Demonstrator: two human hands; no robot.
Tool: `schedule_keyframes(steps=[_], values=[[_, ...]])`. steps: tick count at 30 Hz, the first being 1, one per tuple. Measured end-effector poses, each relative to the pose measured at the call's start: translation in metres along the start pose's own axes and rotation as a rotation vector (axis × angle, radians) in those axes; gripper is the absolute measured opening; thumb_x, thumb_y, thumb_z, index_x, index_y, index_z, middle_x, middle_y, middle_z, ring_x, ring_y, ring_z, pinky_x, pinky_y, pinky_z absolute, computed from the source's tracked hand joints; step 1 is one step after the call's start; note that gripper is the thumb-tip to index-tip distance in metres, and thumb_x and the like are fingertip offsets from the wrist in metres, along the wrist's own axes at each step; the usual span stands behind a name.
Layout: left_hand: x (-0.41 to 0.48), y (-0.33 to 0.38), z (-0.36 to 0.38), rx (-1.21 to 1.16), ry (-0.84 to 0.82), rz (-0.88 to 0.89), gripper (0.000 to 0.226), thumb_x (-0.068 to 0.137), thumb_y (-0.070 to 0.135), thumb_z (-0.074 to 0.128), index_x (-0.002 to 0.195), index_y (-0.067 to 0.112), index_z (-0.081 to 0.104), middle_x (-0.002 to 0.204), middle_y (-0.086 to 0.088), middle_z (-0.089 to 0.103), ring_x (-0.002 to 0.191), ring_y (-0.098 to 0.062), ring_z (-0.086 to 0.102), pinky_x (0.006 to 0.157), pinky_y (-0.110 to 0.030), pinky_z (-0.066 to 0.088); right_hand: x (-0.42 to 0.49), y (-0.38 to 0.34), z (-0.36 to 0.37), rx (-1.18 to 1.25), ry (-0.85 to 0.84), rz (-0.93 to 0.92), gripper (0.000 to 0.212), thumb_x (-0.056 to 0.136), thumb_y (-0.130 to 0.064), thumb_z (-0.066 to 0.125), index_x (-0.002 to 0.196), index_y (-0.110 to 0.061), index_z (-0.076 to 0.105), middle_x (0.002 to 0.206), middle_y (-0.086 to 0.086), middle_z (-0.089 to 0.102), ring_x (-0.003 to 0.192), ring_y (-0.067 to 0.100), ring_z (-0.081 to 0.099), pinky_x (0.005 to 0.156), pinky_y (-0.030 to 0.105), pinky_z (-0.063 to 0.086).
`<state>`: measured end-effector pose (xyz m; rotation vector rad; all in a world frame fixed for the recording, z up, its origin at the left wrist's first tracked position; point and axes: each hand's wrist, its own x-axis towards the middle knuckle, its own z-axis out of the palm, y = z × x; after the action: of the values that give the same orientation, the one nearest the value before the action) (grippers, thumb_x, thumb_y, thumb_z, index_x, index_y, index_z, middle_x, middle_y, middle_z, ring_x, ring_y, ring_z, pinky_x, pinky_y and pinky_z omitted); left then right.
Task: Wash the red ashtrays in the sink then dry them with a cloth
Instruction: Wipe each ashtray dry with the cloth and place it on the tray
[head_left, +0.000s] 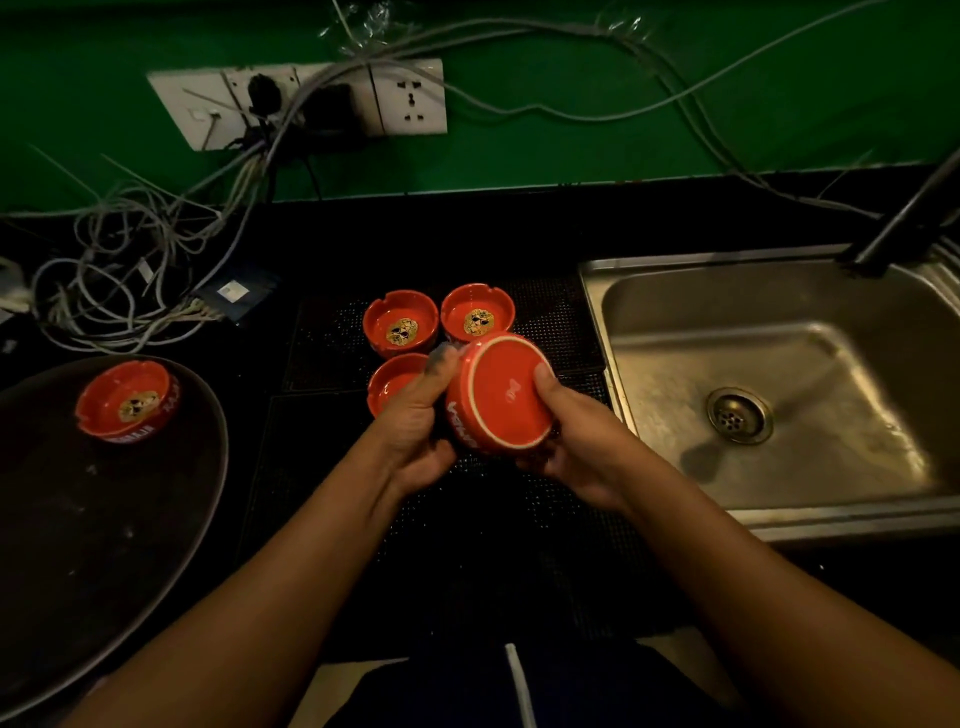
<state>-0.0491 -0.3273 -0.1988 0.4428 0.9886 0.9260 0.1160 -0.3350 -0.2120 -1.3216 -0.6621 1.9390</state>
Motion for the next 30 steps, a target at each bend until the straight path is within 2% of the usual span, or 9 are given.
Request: schedule_keyframes(steps=[2, 4, 6, 9, 14, 18, 22, 25, 30], values=[[-0.001, -0.002, 0.006, 0.121, 0.049, 0.052, 0.062, 0.076, 0.044, 0.063, 0.129, 0.013, 0.053, 0.118, -0.014, 0.066, 0.099, -0.028, 0.068, 0.072, -0.038, 0.058, 0.002, 0.004, 0.0, 0.051, 0.016, 0.01, 0.045, 0.089, -0.053, 0.048, 0.119, -0.019, 0.054, 0.116, 0.009, 0.066, 0.103, 0.028, 0.064, 0.067, 0.037, 0.055], [-0.001, -0.005, 0.01, 0.227, 0.189, 0.149, 0.047, 0.084, 0.041, 0.062, 0.121, 0.013, 0.055, 0.112, -0.012, 0.068, 0.096, -0.024, 0.069, 0.076, -0.036, 0.057, 0.001, 0.006, -0.002, 0.162, 0.009, -0.003, 0.046, 0.089, -0.05, 0.048, 0.121, -0.018, 0.052, 0.117, 0.011, 0.066, 0.105, 0.03, 0.064, 0.075, 0.042, 0.057], [-0.001, -0.009, 0.008, 0.194, 0.364, 0.276, 0.03, 0.092, 0.035, 0.056, 0.114, 0.014, 0.056, 0.106, -0.008, 0.069, 0.093, -0.019, 0.069, 0.077, -0.032, 0.055, -0.002, 0.007, -0.007, 0.231, 0.023, -0.053, 0.05, 0.088, -0.046, 0.05, 0.128, -0.016, 0.049, 0.119, 0.012, 0.065, 0.106, 0.03, 0.064, 0.081, 0.044, 0.057], [-0.004, -0.013, 0.004, 0.129, 0.438, 0.41, 0.023, 0.098, 0.034, 0.045, 0.113, 0.019, 0.054, 0.109, -0.006, 0.067, 0.101, -0.019, 0.067, 0.083, -0.031, 0.054, -0.004, 0.004, -0.013, 0.341, 0.07, -0.118, 0.047, 0.089, -0.04, 0.053, 0.126, -0.012, 0.049, 0.117, 0.014, 0.065, 0.105, 0.031, 0.064, 0.081, 0.046, 0.056], [-0.01, -0.027, 0.023, 0.106, 0.259, 0.391, 0.044, 0.099, 0.042, 0.036, 0.141, 0.026, 0.038, 0.128, -0.006, 0.058, 0.115, -0.019, 0.059, 0.1, -0.041, 0.047, 0.001, 0.001, -0.005, 0.294, 0.169, -0.179, 0.044, 0.094, -0.039, 0.052, 0.126, -0.009, 0.048, 0.115, 0.013, 0.066, 0.103, 0.027, 0.066, 0.081, 0.042, 0.057], [-0.011, -0.025, 0.034, 0.326, 0.161, 0.462, 0.016, 0.098, 0.038, 0.04, 0.112, 0.041, 0.047, 0.111, 0.001, 0.061, 0.098, -0.012, 0.065, 0.083, -0.03, 0.055, 0.002, 0.003, -0.002, 0.236, 0.151, -0.177, 0.046, 0.095, -0.038, 0.051, 0.13, -0.007, 0.047, 0.118, 0.015, 0.066, 0.105, 0.026, 0.065, 0.079, 0.038, 0.057], [-0.007, -0.009, 0.024, 0.441, 0.217, 0.545, 0.024, 0.096, 0.033, 0.048, 0.118, 0.024, 0.05, 0.106, -0.003, 0.063, 0.091, -0.012, 0.067, 0.07, -0.022, 0.054, -0.01, -0.008, -0.006, 0.049, -0.023, -0.141, 0.038, 0.095, -0.037, 0.05, 0.125, -0.014, 0.05, 0.114, 0.011, 0.067, 0.1, 0.025, 0.067, 0.072, 0.039, 0.058], [-0.009, 0.006, 0.025, 0.604, 0.183, 0.575, 0.02, 0.096, 0.026, 0.05, 0.111, 0.014, 0.056, 0.092, 0.002, 0.064, 0.077, 0.001, 0.066, 0.064, -0.014, 0.051, -0.02, -0.007, -0.003, -0.183, -0.17, -0.081, 0.03, 0.094, -0.032, 0.053, 0.119, -0.016, 0.052, 0.105, 0.009, 0.069, 0.092, 0.021, 0.069, 0.071, 0.033, 0.058], [-0.013, 0.004, 0.025, 0.8, -0.023, 0.392, 0.004, 0.093, 0.027, 0.056, 0.095, 0.026, 0.06, 0.083, 0.007, 0.067, 0.07, 0.003, 0.066, 0.059, -0.011, 0.049, -0.02, -0.008, -0.004, -0.354, -0.29, -0.055, 0.025, 0.084, -0.027, 0.062, 0.103, -0.01, 0.062, 0.094, 0.01, 0.071, 0.087, 0.022, 0.069, 0.08, 0.031, 0.056]])
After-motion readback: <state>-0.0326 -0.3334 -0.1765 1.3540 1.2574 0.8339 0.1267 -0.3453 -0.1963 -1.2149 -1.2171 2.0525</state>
